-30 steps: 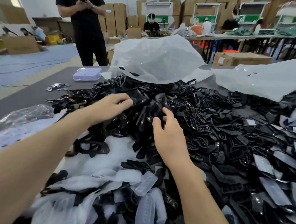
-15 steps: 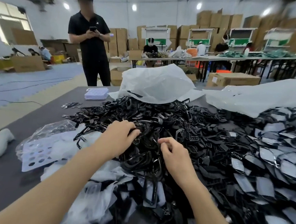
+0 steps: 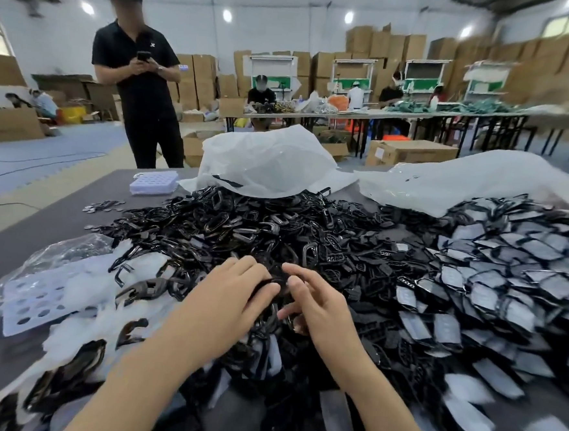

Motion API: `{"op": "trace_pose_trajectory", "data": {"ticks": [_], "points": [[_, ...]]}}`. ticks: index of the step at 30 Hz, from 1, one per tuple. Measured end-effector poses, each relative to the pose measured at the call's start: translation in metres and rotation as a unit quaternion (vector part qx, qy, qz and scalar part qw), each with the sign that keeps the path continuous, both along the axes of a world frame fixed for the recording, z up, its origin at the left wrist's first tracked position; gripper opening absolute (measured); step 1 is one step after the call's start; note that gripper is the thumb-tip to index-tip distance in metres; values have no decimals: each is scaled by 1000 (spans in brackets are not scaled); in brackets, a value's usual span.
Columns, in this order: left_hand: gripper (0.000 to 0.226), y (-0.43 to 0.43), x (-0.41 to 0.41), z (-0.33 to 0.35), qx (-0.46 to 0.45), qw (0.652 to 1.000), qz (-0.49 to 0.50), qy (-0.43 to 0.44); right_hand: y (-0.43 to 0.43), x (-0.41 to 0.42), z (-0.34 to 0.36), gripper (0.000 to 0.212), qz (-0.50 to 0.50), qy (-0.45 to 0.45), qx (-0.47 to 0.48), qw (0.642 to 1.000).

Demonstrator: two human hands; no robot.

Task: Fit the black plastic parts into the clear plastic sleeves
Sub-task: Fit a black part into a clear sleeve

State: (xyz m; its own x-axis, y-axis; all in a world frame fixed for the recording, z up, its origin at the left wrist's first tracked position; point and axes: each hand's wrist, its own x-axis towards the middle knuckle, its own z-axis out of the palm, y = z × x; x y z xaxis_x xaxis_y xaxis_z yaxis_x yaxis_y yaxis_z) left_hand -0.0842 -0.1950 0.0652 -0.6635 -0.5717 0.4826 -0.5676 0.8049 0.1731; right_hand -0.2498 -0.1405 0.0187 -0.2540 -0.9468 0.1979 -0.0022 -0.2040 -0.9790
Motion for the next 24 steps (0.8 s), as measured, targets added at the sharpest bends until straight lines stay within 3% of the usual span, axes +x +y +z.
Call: {"op": "trace_pose_trajectory", "data": {"ticks": [6,13,16,20,24], "points": [[35,12,-12,-35,70,993,58,79,-4,-5,-12,17,-5,-28,21,999],[41,12,2,-54,82,961,174,201,-6,-16,-20,14,-70,-16,35,997],[39,20,0,-51,133,933,155,297,-5,-18,-18,9,-62,-49,38,996],[30,33,-13,-52,190,909,104,356,-3,-17,-17,15,-49,-78,31,995],[27,33,-19,-57,264,877,90,392,0,-9,-16,24,-42,-6,33,999]]}}
